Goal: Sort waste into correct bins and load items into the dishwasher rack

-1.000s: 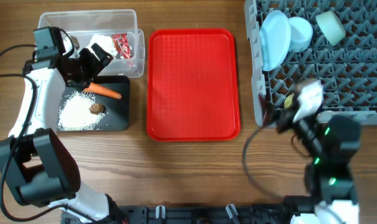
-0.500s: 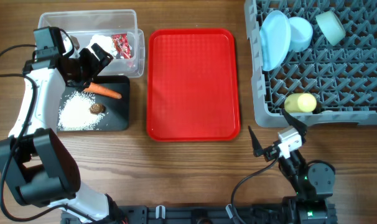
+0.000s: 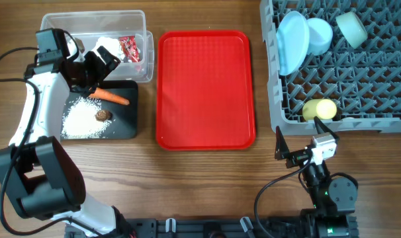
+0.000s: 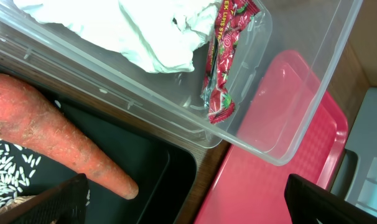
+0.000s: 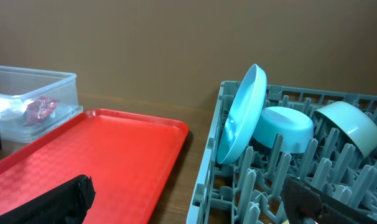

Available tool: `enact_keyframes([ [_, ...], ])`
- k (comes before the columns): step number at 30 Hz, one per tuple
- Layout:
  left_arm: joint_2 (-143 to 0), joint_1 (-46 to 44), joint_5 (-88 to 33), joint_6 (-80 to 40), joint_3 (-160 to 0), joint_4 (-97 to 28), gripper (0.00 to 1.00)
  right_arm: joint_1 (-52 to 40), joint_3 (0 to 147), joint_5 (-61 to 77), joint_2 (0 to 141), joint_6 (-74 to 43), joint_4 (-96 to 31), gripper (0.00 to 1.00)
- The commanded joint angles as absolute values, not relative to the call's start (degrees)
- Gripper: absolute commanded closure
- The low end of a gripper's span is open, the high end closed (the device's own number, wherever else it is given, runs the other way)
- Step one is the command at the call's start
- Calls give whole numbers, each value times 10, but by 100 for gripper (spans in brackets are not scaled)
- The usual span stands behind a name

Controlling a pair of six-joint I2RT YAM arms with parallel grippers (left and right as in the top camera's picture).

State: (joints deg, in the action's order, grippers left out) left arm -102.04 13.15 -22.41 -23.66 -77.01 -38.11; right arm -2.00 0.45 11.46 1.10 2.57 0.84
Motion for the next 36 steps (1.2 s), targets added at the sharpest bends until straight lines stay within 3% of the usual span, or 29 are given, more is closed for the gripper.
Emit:
enact_keyframes([
  [1,-1011,135,-229,-229,-772,-380,0,-22,3,103,10,14,8,0],
  [19,-990,130,-207,-230,-771,-401,0,-22,3,103,10,14,8,0],
  [22,-939,100,-191,-226,-737,-309,0,-22,3,103,10,14,8,0],
  [29,-748,-23,-129,-51,-494,-31,0,-22,3,103,10,14,8,0],
  [36,-496,13,-117,-85,-228,54,0,-22,3,103,10,14,8,0],
])
